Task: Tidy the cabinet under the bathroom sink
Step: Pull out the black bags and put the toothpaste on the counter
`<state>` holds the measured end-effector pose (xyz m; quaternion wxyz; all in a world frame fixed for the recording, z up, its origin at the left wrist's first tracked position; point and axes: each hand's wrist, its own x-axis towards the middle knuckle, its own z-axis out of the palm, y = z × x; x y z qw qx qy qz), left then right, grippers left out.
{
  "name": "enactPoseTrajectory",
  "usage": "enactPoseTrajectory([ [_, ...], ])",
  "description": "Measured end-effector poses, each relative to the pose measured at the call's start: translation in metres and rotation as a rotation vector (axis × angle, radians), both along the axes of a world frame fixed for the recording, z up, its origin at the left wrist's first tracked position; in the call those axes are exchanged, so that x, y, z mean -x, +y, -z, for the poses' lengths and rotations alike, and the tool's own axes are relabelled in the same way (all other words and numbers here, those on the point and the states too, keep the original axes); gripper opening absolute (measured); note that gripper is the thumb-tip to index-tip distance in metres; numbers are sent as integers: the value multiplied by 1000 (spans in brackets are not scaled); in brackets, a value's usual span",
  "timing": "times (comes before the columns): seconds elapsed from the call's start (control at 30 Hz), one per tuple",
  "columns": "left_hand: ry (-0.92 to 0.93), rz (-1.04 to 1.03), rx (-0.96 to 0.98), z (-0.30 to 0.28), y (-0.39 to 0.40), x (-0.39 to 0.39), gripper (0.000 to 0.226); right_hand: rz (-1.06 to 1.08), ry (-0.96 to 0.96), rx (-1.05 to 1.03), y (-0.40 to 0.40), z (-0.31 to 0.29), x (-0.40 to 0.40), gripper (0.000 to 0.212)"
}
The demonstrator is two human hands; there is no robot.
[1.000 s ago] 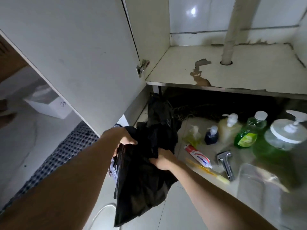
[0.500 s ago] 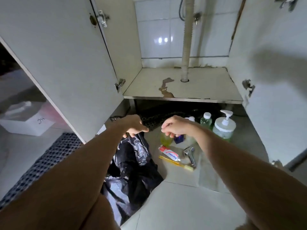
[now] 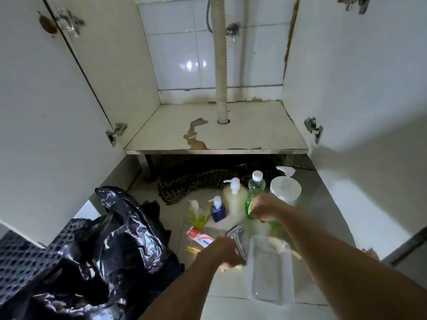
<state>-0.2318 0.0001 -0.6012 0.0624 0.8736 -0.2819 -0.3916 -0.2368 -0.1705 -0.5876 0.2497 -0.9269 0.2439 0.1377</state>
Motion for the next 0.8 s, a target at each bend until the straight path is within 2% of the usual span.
enactPoseTrajectory([
  [0.13,187,-145,9,49,-2,-8,37,-43,86,66,-1,51,-14,25],
  [0.23,284,-190,32,67,-9,-8,49,-61,86,26,-6,77,-24,9],
  [0.3,349,-199,38,76,-15,-3,59,-59,49,-19,-12,87,-31,19],
  [0.43,360,-219,25,95,-21,6,51,-35,22,57,-7,107,-33,18],
  [0.5,386,-231,30,102,-21,9,36,-31,23,112,0,118,-32,11],
  [0.6,383,-255,44,108,-18,11,10,-62,-4,213,11,130,-33,24],
  [0.73,361,-264,70,117,-18,10,17,-164,-8,364,25,142,-34,35],
  [0.8,343,-263,79,120,-15,10,15,-182,4,388,32,148,-36,33],
])
